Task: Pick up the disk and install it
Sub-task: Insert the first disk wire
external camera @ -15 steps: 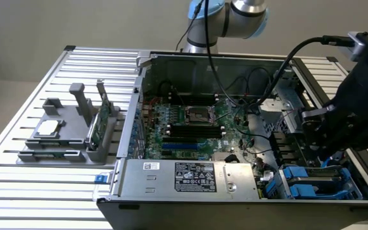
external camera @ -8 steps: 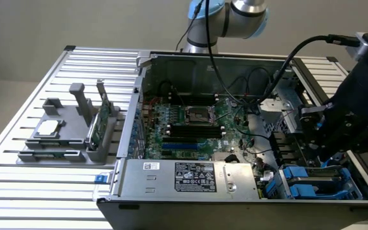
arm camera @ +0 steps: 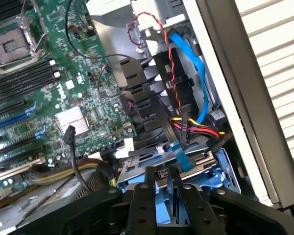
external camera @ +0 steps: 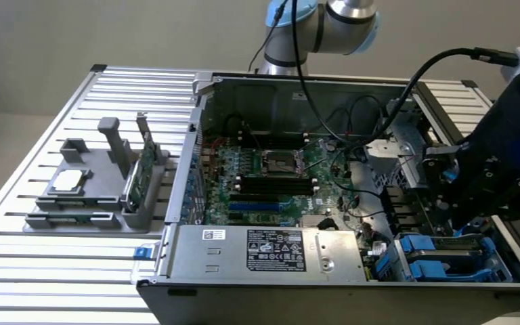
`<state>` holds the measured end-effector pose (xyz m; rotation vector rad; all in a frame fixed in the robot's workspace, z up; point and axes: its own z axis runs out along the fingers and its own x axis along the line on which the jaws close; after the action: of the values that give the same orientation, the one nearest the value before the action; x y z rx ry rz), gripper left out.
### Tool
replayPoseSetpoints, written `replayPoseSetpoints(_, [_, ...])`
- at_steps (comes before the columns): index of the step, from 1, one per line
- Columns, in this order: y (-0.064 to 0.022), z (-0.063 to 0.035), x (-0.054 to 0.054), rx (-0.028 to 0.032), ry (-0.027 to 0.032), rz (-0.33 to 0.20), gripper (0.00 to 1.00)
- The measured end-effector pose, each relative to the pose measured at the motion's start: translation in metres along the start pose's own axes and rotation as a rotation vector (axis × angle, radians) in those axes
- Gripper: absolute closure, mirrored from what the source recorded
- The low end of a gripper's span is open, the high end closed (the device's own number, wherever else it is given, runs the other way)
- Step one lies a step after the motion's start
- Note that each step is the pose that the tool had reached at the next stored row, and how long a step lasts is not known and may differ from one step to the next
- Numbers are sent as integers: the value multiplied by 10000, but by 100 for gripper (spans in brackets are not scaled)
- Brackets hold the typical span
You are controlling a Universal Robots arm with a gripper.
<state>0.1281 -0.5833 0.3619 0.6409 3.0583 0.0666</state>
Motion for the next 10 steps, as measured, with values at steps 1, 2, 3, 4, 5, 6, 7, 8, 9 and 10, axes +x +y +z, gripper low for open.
replayPoseSetpoints(1, [0, -1, 0, 1, -7, 166, 75])
replayPoseSetpoints(2, [0, -5, 0, 3, -15, 322, 75])
replayPoseSetpoints(3, [1, -14, 0, 6, -22, 472, 75])
replayPoseSetpoints(4, [2, -26, 0, 6, -28, 614, 75])
replayPoseSetpoints(5, [2, -46, 0, 5, -34, 744, 75])
replayPoseSetpoints(6, [3, -72, 0, 7, -40, 873, 75])
replayPoseSetpoints(7, [5, -102, -1, 7, -44, 988, 75])
replayPoseSetpoints(8, [6, -131, -1, 7, -49, 1104, 75])
replayPoseSetpoints(9, [7, -160, -1, 9, -55, 1222, 75])
replayPoseSetpoints(10, [8, -187, -1, 10, -61, 1337, 75])
